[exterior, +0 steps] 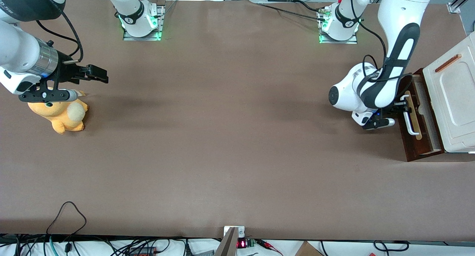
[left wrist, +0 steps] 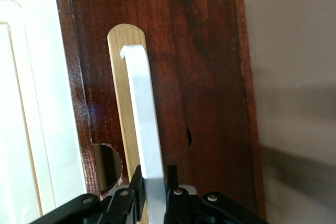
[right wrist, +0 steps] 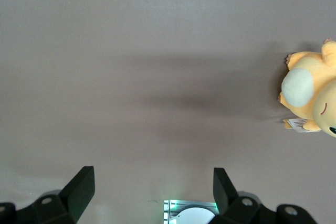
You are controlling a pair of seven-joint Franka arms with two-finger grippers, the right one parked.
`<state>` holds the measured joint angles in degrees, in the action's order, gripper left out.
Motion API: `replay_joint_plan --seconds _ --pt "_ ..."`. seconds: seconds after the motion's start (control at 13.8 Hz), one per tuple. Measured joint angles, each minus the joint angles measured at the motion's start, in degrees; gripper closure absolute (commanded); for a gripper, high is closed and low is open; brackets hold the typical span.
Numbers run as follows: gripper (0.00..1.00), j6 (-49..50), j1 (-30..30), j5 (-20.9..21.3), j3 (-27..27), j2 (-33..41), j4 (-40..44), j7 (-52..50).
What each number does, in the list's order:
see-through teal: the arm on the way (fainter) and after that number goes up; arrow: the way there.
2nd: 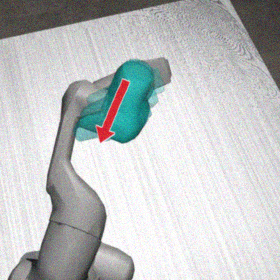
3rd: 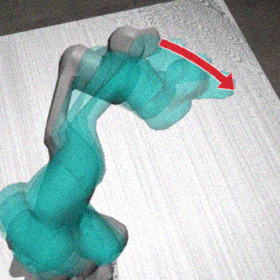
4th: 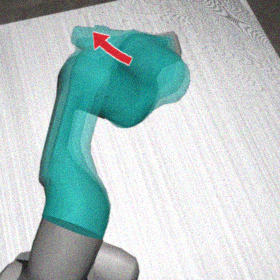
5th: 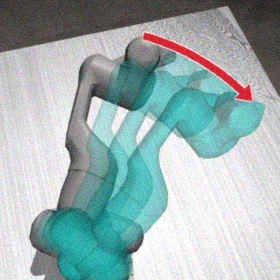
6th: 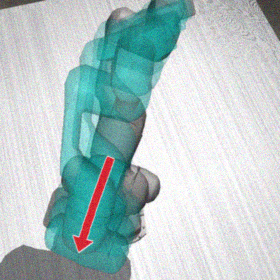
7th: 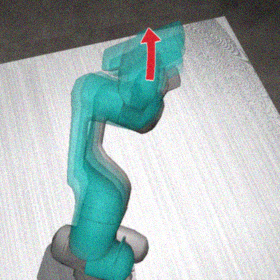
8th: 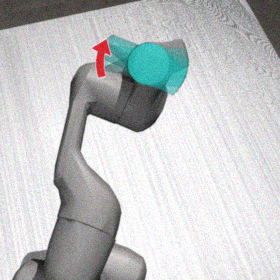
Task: Open lower drawer with left arm only
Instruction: 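Pull the handle away from the cabinet with the left gripper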
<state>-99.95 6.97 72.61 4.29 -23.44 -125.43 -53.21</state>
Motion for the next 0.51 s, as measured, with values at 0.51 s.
replay_joint_plan --seconds 0.51 --pt "0.96 0.2 3.2 -4.1 3.8 0.5 1.1 0.0"
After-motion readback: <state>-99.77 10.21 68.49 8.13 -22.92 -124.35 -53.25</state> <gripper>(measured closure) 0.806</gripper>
